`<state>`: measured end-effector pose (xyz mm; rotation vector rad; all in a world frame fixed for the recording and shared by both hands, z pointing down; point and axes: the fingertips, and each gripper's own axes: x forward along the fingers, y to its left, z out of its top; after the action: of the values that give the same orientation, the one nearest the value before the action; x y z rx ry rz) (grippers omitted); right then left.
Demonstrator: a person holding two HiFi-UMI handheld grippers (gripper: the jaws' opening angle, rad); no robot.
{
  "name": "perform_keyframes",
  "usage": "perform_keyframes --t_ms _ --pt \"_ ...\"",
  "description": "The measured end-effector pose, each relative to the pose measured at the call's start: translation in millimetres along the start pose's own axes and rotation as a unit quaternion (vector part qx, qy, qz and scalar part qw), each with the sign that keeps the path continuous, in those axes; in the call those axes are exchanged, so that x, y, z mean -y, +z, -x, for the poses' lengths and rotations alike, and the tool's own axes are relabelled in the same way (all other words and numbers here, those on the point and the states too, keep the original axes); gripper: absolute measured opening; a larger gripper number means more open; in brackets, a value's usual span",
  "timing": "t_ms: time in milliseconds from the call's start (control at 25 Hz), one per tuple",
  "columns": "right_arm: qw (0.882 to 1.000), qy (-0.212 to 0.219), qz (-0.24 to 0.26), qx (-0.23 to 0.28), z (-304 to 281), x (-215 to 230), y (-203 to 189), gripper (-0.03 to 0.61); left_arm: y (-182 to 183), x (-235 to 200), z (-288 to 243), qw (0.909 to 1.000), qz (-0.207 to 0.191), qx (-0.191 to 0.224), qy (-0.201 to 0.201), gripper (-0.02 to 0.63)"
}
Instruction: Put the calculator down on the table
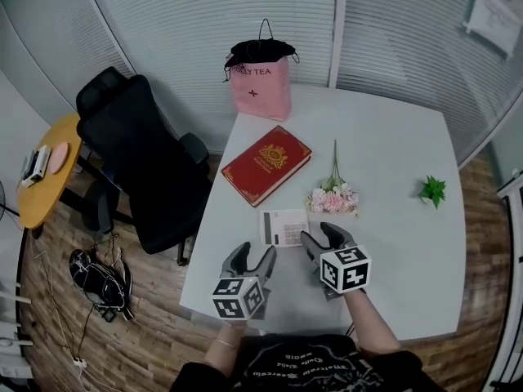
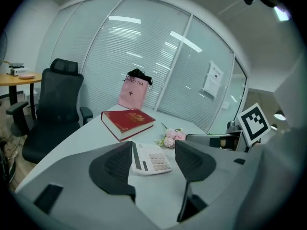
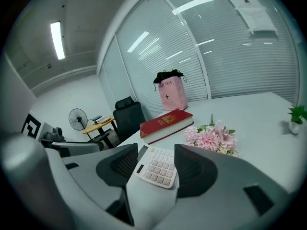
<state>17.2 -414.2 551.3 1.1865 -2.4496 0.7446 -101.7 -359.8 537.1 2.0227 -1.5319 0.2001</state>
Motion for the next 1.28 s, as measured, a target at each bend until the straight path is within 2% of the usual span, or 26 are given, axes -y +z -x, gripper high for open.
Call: perform_keyframes --t_ms 160,360,480,680,880,1040,1280 --pt "1.000 -0.003 0.017 0.024 29.8 -15.5 6.7 0.242 8.0 18.4 33.7 0.9994 -0.008 0.029 -0.017 0.295" --pt "0.998 -0.010 0.043 0.049 69.8 -40.3 4.0 0.242 7.0 28.1 73.0 0.9969 -0.058 0.046 -0.025 0.295" --pt "0.997 -0.023 0.060 0.050 90.3 -53.4 -7.9 0.241 -2.3 34.1 94.0 0.9951 -0.082 0.036 -0.042 0.295" --pt "0.995 -0.043 0.075 0.059 122.1 -73.6 -32.9 0.239 -19.9 43.2 122.1 0.9923 -0.100 0.029 -0.067 0.295" --pt "0.993 -0.027 0.064 0.093 145.5 -96.9 -55.9 0.239 -39.4 50.0 146.5 0.9880 -0.123 0.024 -0.090 0.295" --pt "0.992 -0.042 0.075 0.090 159.7 -109.0 -77.5 0.239 -66.7 53.3 161.3 0.9853 -0.116 0.001 -0.125 0.295" --pt "0.992 -0.053 0.085 0.081 164.1 -115.4 -96.5 0.239 -80.5 49.4 169.4 0.9842 -0.123 -0.007 -0.126 0.295"
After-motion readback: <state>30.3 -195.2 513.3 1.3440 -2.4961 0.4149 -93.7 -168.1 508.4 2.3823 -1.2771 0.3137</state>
